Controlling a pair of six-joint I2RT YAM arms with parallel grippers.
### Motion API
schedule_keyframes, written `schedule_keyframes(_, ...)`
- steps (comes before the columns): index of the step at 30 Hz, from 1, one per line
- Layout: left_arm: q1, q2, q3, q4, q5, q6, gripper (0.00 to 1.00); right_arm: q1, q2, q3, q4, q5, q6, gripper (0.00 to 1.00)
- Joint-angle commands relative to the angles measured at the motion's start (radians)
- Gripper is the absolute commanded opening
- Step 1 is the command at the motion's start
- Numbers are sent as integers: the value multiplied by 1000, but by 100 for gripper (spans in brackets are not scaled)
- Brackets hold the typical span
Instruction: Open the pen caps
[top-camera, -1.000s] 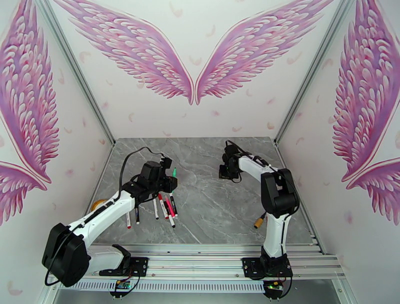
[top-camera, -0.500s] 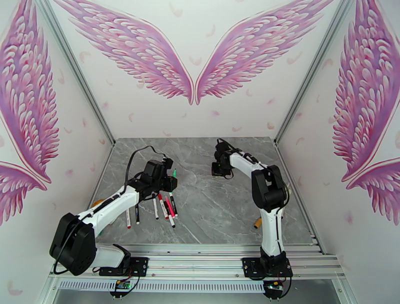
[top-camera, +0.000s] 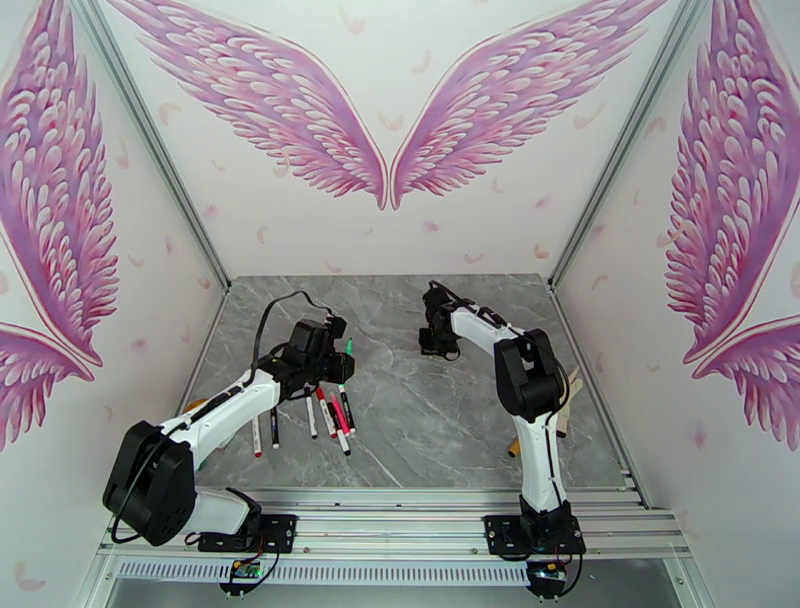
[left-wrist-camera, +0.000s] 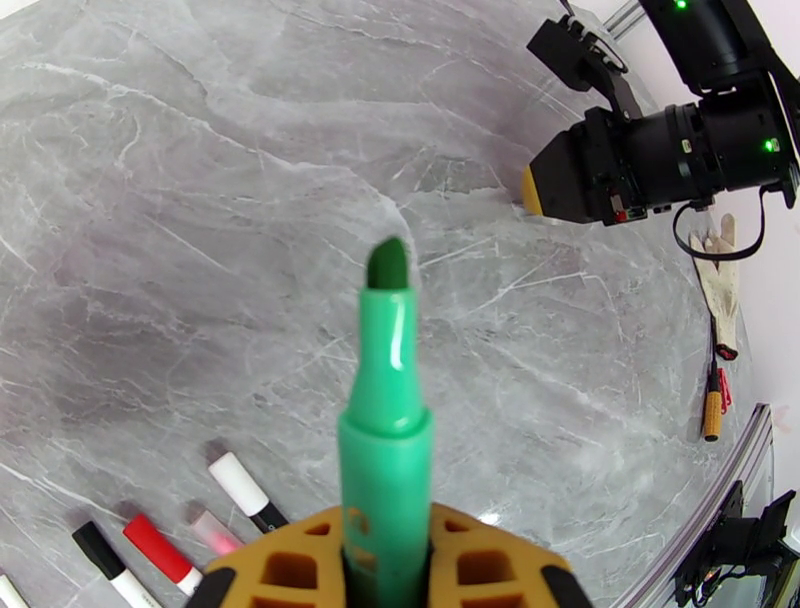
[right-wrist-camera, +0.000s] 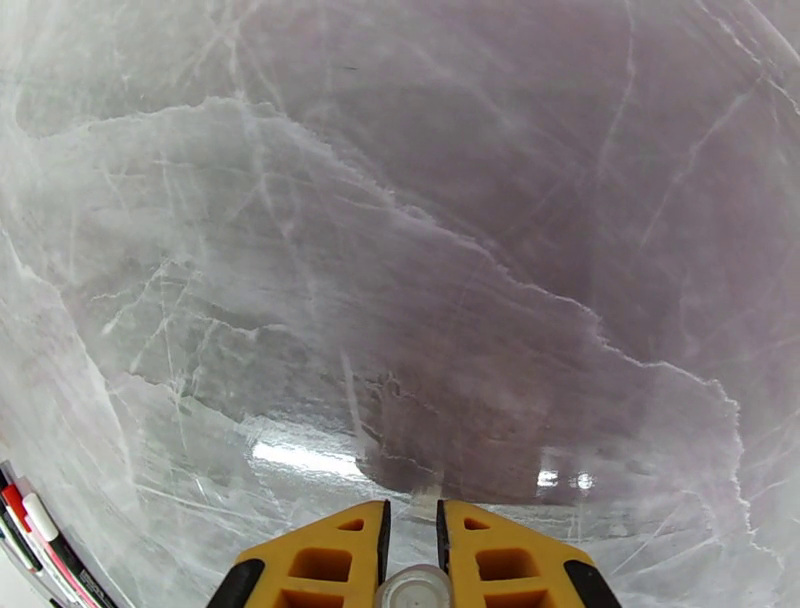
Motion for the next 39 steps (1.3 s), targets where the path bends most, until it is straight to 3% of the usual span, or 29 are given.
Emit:
schedule_keyframes(1,9,16,41,-3,-3,16,7,10,32,20,-12,32,25,20)
schedule_keyframes(17,22,59,72,-24,-6,34,8,16,9,16,-14,48,24,32)
schedule_keyframes(26,56,145,150,-74,-24,74,9,19,-117,-80,36,53,14,40)
schedule_keyframes(36,115,321,286,-126,-97,91,9,33,-405,-355,231,-68,29,61)
schedule_keyframes(39,131,369,323,-143,-134,85,9,39,-493,-453,304,-107,49,73)
